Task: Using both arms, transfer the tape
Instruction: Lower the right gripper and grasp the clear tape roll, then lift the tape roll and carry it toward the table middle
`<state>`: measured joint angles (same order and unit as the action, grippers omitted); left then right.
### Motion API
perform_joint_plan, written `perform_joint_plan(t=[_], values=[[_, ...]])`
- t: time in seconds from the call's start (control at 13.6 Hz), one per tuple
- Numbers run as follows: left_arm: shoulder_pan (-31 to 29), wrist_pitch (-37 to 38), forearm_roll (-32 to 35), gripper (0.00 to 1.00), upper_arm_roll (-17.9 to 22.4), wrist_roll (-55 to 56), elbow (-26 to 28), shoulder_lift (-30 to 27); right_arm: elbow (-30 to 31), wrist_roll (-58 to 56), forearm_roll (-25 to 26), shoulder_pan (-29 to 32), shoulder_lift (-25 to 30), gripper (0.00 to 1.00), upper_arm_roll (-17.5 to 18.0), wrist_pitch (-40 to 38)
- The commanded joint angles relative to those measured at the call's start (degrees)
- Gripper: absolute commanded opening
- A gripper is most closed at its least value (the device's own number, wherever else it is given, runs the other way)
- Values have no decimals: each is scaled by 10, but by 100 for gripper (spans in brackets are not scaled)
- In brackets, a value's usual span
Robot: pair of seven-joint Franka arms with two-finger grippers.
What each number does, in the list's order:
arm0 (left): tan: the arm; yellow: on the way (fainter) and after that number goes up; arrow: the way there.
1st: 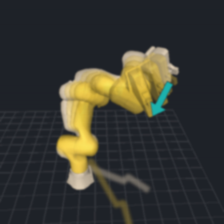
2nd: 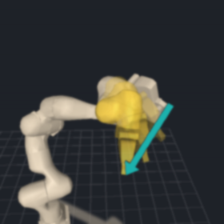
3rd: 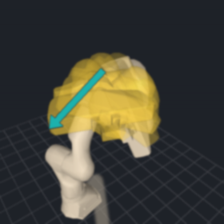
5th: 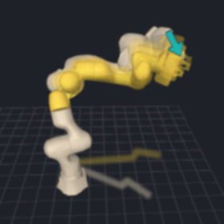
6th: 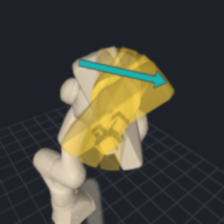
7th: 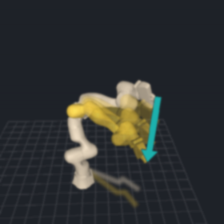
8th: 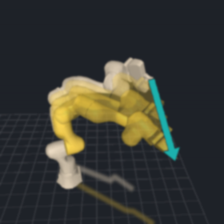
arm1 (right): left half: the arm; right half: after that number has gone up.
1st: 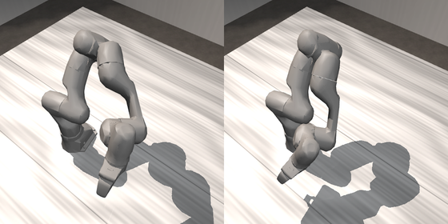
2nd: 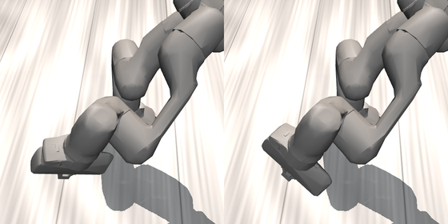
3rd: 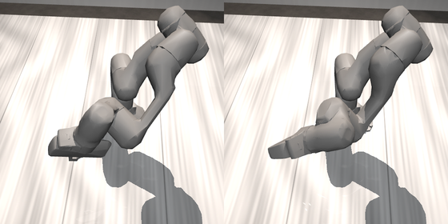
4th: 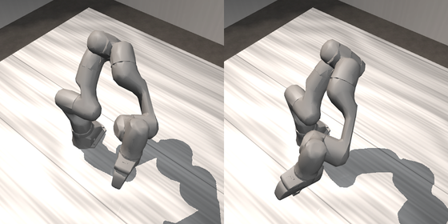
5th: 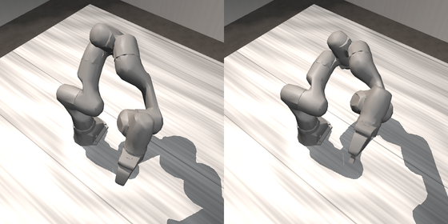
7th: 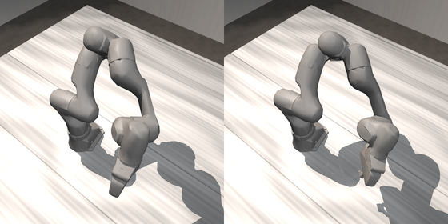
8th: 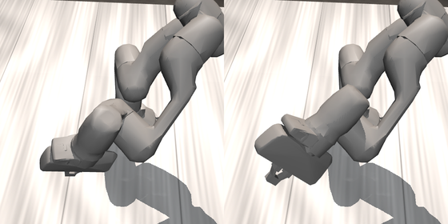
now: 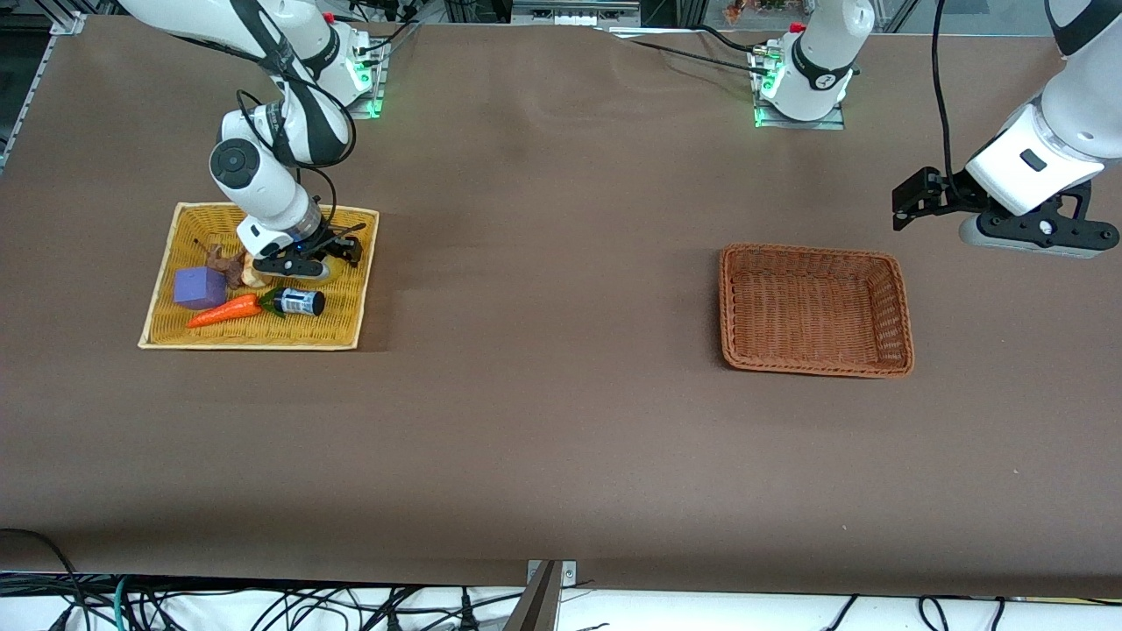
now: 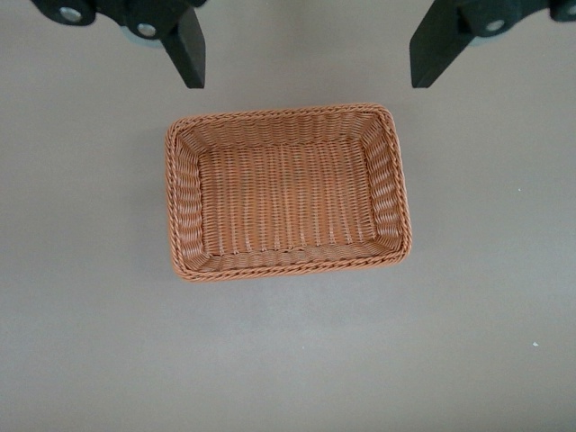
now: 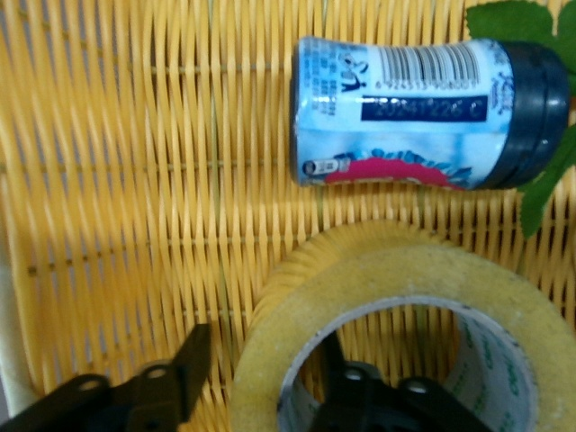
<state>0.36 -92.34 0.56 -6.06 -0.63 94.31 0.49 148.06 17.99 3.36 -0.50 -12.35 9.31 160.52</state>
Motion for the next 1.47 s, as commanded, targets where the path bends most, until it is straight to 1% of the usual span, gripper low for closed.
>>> perform_joint_plan(t=[0.0, 0.15, 0.22, 0.37, 0.59, 0.66, 0.74, 0.88, 1.1, 1.18, 1.25, 1.4], values=[[-5, 8, 8, 100, -4, -14, -14, 6, -9, -8, -1, 2, 14, 0, 3, -26], [-5, 8, 8, 100, -4, -14, -14, 6, -12, -8, -1, 2, 21, 0, 4, -33], [-5, 8, 8, 100, -4, -14, -14, 6, -12, -9, -1, 2, 35, 0, 4, -46], [-5, 8, 8, 100, -4, -14, -14, 6, -28, -9, 0, 2, 85, 0, 4, -118], [-5, 8, 8, 100, -4, -14, -14, 6, -78, -6, 0, 2, 140, 0, 5, -244], [-5, 8, 8, 100, -4, -14, -14, 6, -96, 3, -2, 2, 152, 0, 16, -285], [-5, 8, 8, 100, -4, -14, -14, 6, -122, 19, -5, 2, 154, 0, 41, -320], [-5, 8, 8, 100, -4, -14, -14, 5, -185, 101, -6, 1, 138, 0, 97, -355], [-5, 8, 8, 100, -4, -13, -14, 6, -270, 207, -6, -10, 76, 0, 177, -357], [-5, 8, 8, 100, -4, -13, -14, 6, -303, 243, -6, -21, 46, 0, 193, -357], [-5, 8, 8, 100, -4, -14, -14, 5, -338, 267, -6, -40, 17, 0, 199, -357], [-5, 8, 7, 100, -4, -14, -14, 6, -397, 308, -2, -88, -37, 0, 199, -357]])
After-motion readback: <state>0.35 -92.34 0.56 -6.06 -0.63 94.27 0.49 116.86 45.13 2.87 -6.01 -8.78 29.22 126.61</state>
